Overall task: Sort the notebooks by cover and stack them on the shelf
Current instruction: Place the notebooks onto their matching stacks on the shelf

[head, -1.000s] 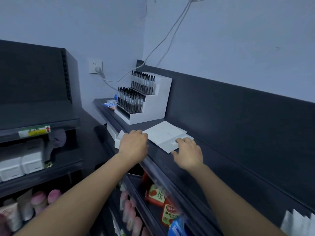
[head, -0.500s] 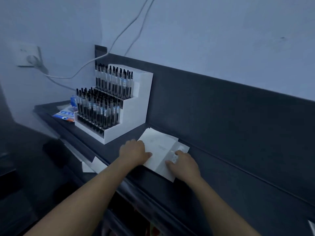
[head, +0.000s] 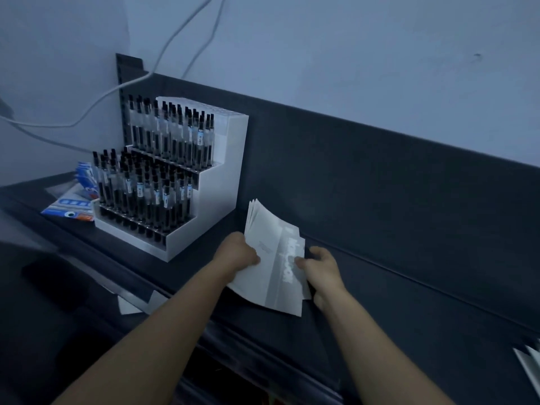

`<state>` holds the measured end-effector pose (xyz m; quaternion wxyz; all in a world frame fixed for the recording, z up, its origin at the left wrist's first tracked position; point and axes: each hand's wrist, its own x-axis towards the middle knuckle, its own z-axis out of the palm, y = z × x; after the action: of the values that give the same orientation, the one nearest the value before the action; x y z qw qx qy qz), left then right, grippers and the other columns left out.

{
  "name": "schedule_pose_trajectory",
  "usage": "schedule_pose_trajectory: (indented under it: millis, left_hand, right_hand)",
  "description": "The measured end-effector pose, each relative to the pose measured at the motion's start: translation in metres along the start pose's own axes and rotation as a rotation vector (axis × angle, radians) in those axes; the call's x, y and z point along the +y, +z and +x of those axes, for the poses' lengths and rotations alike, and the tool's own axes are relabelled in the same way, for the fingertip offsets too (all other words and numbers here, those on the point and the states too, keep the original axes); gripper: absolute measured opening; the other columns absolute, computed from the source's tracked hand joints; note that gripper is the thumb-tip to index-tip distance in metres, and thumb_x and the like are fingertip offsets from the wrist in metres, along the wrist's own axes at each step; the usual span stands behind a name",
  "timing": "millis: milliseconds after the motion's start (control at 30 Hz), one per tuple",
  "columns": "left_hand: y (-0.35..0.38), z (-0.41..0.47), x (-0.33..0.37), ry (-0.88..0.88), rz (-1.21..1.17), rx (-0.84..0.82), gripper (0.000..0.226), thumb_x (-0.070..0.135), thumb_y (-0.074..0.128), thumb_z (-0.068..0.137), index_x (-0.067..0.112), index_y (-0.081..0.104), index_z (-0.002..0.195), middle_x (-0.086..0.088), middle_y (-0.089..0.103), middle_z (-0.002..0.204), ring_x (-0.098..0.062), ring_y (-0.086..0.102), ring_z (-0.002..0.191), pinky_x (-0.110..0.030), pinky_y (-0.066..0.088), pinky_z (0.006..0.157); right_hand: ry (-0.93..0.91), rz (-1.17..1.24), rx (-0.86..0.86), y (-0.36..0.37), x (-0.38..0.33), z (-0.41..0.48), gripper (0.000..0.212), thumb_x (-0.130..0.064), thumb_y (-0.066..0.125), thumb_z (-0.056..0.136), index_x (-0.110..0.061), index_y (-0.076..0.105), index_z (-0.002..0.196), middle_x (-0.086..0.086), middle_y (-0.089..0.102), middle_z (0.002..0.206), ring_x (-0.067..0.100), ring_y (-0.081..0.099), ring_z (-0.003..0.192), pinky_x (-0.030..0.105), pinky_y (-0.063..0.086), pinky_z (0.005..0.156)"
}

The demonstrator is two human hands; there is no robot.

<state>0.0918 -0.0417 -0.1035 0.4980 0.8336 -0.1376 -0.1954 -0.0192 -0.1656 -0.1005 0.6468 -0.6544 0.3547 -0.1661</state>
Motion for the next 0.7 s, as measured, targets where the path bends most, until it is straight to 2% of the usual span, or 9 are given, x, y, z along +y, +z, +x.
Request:
schedule_pose_trajectory:
  millis: [100,167,233,267,333,433,500,600,700]
  left_hand:
    - [0.004,-0.006,0.002,0.078,-0.246,0.026,0.019,0.006,0.066,0.086,0.011,0.058,0.102,-0.008,0.065,0.110,-0.024,0.061,0.097,-0.036,0.051,0.080]
    - [0.008,-0.014,0.005,0.163,-0.343,0.051,0.019,0.010,0.068,0.086,0.014,0.060,0.102,-0.005,0.067,0.106,-0.021,0.064,0.095,-0.035,0.052,0.079]
    - [0.012,-0.023,0.010,0.234,-0.427,0.053,0.024,0.013,0.071,0.084,0.016,0.062,0.106,-0.001,0.069,0.103,-0.018,0.065,0.093,-0.034,0.053,0.080]
    - [0.015,-0.027,0.013,0.261,-0.457,0.055,0.027,0.013,0.072,0.082,0.016,0.062,0.107,0.001,0.069,0.102,-0.016,0.066,0.093,-0.033,0.054,0.080]
    - [0.021,-0.034,0.019,0.299,-0.495,0.043,0.031,0.014,0.074,0.080,0.018,0.062,0.108,0.005,0.069,0.101,-0.012,0.066,0.092,-0.032,0.054,0.081]
    - [0.031,-0.046,0.027,0.322,-0.528,-0.063,0.025,0.019,0.068,0.088,0.021,0.061,0.112,0.008,0.069,0.106,-0.009,0.066,0.096,-0.030,0.055,0.083]
    - [0.041,-0.055,0.029,0.298,-0.531,-0.143,0.011,0.022,0.057,0.096,0.023,0.061,0.105,0.008,0.068,0.104,-0.008,0.064,0.096,-0.026,0.053,0.081]
    - [0.062,-0.072,0.032,0.266,-0.485,-0.250,0.020,0.018,0.044,0.102,0.029,0.061,0.097,0.009,0.068,0.104,-0.007,0.064,0.097,-0.026,0.052,0.082]
    - [0.086,-0.093,0.037,0.294,-0.461,-0.312,0.023,0.014,0.043,0.102,0.023,0.061,0.112,0.009,0.068,0.111,-0.009,0.063,0.103,-0.030,0.052,0.090]
  right_hand:
    - [0.020,0.037,-0.011,-0.002,-0.001,-0.006,0.058,-0.011,0.061,0.091,-0.011,0.033,0.142,-0.002,0.053,0.097,0.012,0.056,0.075,0.030,0.051,0.062]
    - [-0.010,-0.005,0.008,-0.005,-0.001,-0.011,0.044,-0.017,0.061,0.090,-0.010,0.044,0.130,0.001,0.061,0.099,0.020,0.063,0.083,0.030,0.051,0.062]
    - [-0.054,-0.019,0.027,-0.009,0.000,-0.015,0.031,-0.021,0.062,0.090,-0.012,0.054,0.118,0.005,0.067,0.105,0.025,0.067,0.092,0.037,0.055,0.073]
    - [-0.084,-0.009,0.037,-0.012,0.001,-0.017,0.025,-0.021,0.062,0.090,-0.015,0.057,0.114,0.005,0.068,0.107,0.025,0.067,0.095,0.041,0.056,0.082]
    - [-0.170,0.043,0.084,-0.020,0.000,-0.025,0.017,-0.017,0.062,0.091,-0.022,0.058,0.106,0.001,0.069,0.108,0.019,0.067,0.096,0.041,0.055,0.088]
    - [-0.299,0.125,0.181,-0.037,-0.003,-0.041,0.022,-0.009,0.059,0.092,-0.029,0.056,0.100,-0.007,0.068,0.103,0.010,0.065,0.094,0.030,0.054,0.084]
    - [-0.361,0.134,0.247,-0.052,-0.004,-0.053,0.024,-0.008,0.059,0.092,-0.030,0.055,0.097,-0.008,0.066,0.101,0.006,0.064,0.091,0.024,0.053,0.079]
    - [-0.421,0.139,0.339,-0.078,-0.001,-0.072,0.024,-0.007,0.058,0.092,-0.030,0.056,0.096,-0.008,0.067,0.099,0.007,0.064,0.089,0.022,0.053,0.077]
    - [-0.448,0.137,0.393,-0.105,0.004,-0.091,0.021,-0.006,0.057,0.092,-0.025,0.057,0.100,-0.008,0.068,0.098,0.005,0.065,0.087,0.017,0.053,0.072]
